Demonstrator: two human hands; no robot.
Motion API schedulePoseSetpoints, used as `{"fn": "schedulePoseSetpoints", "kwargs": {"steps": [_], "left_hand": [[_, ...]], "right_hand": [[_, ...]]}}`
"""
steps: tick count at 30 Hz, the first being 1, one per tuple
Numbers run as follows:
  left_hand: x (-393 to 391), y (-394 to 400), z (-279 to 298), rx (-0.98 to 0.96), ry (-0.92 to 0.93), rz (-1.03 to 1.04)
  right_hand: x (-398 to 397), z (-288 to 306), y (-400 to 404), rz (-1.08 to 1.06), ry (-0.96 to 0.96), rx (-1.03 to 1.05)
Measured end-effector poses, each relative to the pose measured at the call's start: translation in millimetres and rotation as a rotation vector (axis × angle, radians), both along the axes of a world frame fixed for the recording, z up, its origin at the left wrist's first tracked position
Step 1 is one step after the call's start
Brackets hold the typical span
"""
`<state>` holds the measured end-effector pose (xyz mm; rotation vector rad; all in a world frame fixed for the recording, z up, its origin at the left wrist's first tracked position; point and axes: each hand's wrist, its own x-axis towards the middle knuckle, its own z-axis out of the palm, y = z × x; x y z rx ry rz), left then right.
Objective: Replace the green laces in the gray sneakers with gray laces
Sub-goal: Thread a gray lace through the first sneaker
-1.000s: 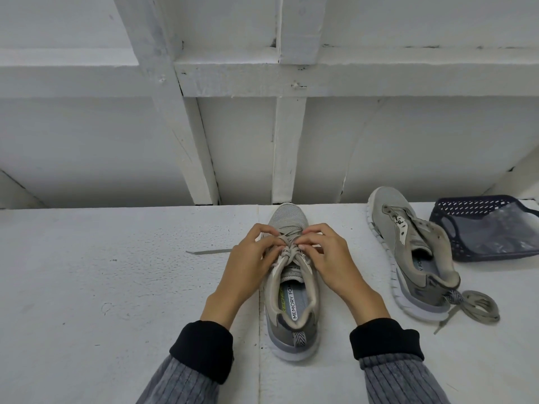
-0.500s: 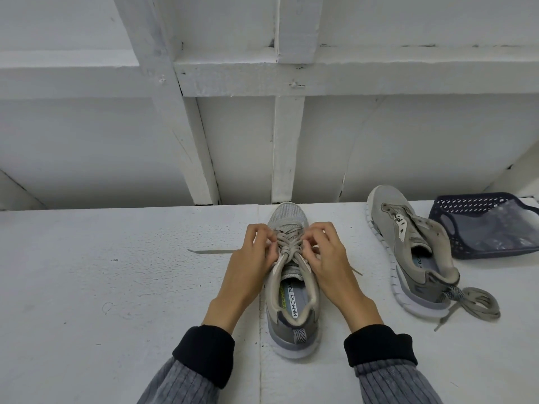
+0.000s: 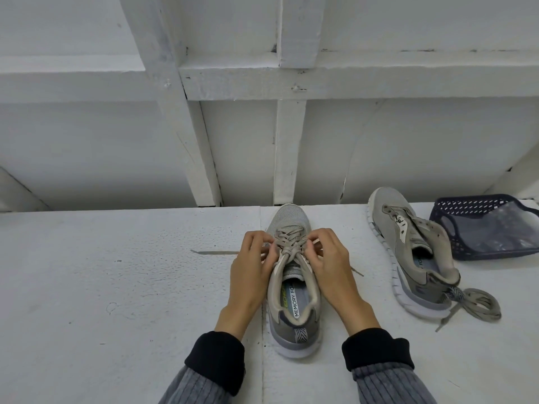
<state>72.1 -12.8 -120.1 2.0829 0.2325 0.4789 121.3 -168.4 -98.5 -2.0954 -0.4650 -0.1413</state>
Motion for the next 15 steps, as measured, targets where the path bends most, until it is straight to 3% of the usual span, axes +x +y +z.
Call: {"fn": "schedulePoseSetpoints", "kwargs": {"steps": [5,11,15], "left_hand": [[3.0,3.0,3.9,-0.099,0.003,-0.033],[0.7,-7.0,0.5,-0.06,-0.033,0.055],[1.0,-8.7,1.6,-0.089,-0.037,0.058]], "right_hand": [[10.0,2.3,-0.7,-0.015,0.299,0.162],[-2.9,1.1,6.5,-0.119,-0.042,-0.012],[-5.9,1.8,6.6,-0.153,-0.038,0.003]]}}
